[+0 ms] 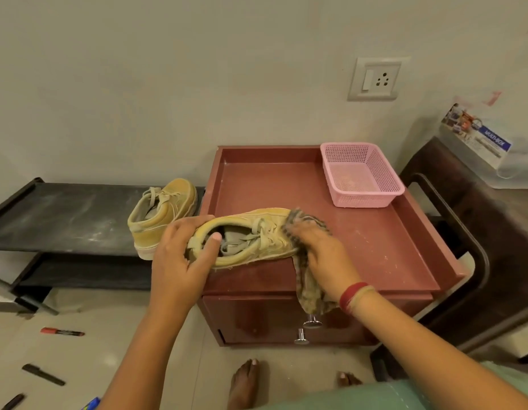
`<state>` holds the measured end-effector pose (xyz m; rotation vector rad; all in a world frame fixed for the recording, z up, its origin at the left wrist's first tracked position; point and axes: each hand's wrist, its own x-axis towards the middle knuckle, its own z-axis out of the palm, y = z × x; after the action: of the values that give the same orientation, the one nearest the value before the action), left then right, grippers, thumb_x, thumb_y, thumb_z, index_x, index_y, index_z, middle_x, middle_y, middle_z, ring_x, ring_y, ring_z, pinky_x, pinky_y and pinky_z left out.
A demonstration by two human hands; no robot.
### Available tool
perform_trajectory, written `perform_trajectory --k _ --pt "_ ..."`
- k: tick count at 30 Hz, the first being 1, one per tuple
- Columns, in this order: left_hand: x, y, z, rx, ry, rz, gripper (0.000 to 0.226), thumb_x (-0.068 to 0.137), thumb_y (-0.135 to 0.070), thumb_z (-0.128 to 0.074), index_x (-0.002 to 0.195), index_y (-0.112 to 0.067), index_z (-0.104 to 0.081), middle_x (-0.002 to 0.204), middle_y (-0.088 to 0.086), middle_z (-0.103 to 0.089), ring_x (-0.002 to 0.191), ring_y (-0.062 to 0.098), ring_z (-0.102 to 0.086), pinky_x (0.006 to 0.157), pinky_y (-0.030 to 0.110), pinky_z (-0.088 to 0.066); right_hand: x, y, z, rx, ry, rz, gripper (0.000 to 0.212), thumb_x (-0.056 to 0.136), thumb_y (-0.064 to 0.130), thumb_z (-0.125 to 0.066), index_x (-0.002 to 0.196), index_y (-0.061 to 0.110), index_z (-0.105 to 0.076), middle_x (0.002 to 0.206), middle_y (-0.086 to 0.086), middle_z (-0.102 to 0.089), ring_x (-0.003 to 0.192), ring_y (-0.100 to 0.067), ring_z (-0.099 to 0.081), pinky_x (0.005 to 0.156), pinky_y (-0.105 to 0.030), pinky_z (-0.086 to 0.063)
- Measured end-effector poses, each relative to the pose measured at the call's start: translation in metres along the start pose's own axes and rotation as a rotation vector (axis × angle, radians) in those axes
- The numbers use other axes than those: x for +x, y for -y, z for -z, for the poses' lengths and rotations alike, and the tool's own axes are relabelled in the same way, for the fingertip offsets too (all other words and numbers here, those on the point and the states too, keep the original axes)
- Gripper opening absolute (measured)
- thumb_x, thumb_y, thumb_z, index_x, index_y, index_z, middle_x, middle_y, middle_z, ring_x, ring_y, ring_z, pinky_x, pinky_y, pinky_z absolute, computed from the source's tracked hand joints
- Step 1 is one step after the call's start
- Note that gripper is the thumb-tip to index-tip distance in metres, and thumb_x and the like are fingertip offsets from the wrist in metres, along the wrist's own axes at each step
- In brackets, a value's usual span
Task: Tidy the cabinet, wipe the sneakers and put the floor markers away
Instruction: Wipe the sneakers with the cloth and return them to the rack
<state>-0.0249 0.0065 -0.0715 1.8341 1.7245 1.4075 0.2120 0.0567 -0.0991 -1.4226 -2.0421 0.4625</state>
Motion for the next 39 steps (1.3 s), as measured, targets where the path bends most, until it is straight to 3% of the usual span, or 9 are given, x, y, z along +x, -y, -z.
perform_trajectory --k 5,11,14,18,22,26,29,33,39 --pt "-0.001 -0.004 0.001 0.073 0.012 -0.050 0.046 0.080 -0.052 -0.053 0.112 -0.023 -0.066 0.108 -0.008 -0.060 0.104 0.010 -0.053 0.086 0.023 -0.043 0.004 -0.015 0.001 -0.107 0.003 0.029 0.065 0.081 -0.013 -0.038 0.136 0.021 -0.047 0.145 -0.001 -0.041 0.136 -0.018 -0.034 0.112 -0.028 -0.025" --pt "-0.001 -0.005 0.002 0.049 0.021 -0.120 0.040 0.084 -0.043 -0.055 0.111 -0.015 -0.066 0.103 -0.007 -0.064 0.100 0.009 -0.058 0.085 0.033 -0.050 0.005 -0.004 -0.002 -0.055 0.071 0.098 0.058 0.083 -0.012 -0.039 0.132 0.018 -0.051 0.138 -0.001 -0.049 0.132 -0.014 -0.039 0.110 -0.021 -0.025" --pt "0.000 -0.006 0.002 0.035 0.015 -0.116 0.038 0.084 -0.041 -0.056 0.112 -0.016 -0.065 0.102 -0.008 -0.063 0.099 0.007 -0.058 0.084 0.031 -0.051 0.016 -0.021 0.008 -0.061 -0.025 -0.074 0.051 0.090 -0.002 -0.039 0.133 0.023 -0.050 0.138 -0.002 -0.050 0.129 -0.020 -0.045 0.108 -0.024 -0.028" --pt "0.000 -0.007 0.003 0.032 0.016 -0.128 0.040 0.084 -0.040 -0.055 0.112 -0.014 -0.066 0.103 -0.006 -0.064 0.100 0.007 -0.058 0.085 0.032 -0.052 0.003 -0.001 0.001 -0.056 0.107 0.104 0.057 0.085 -0.011 -0.038 0.133 0.017 -0.050 0.139 0.000 -0.048 0.135 -0.013 -0.033 0.108 -0.016 -0.018" --pt "0.000 -0.006 0.003 0.032 0.016 -0.103 0.040 0.085 -0.041 -0.054 0.113 -0.015 -0.065 0.103 -0.006 -0.064 0.101 0.007 -0.058 0.086 0.032 -0.051 0.012 -0.012 0.006 0.022 -0.014 -0.077 0.055 0.088 -0.009 -0.039 0.135 0.019 -0.047 0.142 -0.002 -0.043 0.134 -0.015 -0.036 0.106 -0.012 -0.017" --pt "0.000 -0.004 0.004 0.012 -0.004 -0.067 0.039 0.084 -0.044 -0.054 0.111 -0.018 -0.066 0.102 -0.008 -0.064 0.100 0.003 -0.057 0.084 0.025 -0.049 -0.001 0.000 -0.002 0.157 0.098 0.003 0.056 0.088 -0.010 -0.040 0.132 0.023 -0.051 0.135 0.014 -0.042 0.133 -0.003 -0.026 0.109 -0.010 -0.016" --pt "0.001 -0.004 0.003 -0.010 -0.027 -0.024 0.035 0.083 -0.044 -0.055 0.109 -0.024 -0.066 0.101 -0.010 -0.064 0.100 0.004 -0.058 0.084 0.028 -0.049 0.004 -0.010 0.000 0.237 0.029 -0.165 0.058 0.088 -0.012 -0.040 0.133 0.022 -0.048 0.140 0.006 -0.042 0.136 -0.011 -0.031 0.106 -0.010 -0.018" --pt "0.002 -0.003 0.005 -0.028 -0.048 -0.011 0.029 0.082 -0.043 -0.055 0.106 -0.029 -0.064 0.099 -0.013 -0.064 0.097 0.003 -0.058 0.081 0.025 -0.049 -0.010 0.001 -0.006 0.131 0.105 0.006 0.066 0.083 -0.017 -0.038 0.136 0.023 -0.044 0.137 0.016 -0.035 0.135 -0.003 -0.022 0.103 0.002 -0.009" --pt "0.001 -0.002 0.007 -0.019 -0.039 -0.014 0.036 0.080 -0.043 -0.055 0.109 -0.023 -0.067 0.101 -0.012 -0.063 0.100 0.001 -0.056 0.083 0.019 -0.045 -0.005 -0.008 -0.005 0.086 0.068 -0.044 0.066 0.082 -0.017 -0.039 0.136 0.020 -0.044 0.139 0.012 -0.037 0.134 -0.006 -0.029 0.104 0.000 -0.010"
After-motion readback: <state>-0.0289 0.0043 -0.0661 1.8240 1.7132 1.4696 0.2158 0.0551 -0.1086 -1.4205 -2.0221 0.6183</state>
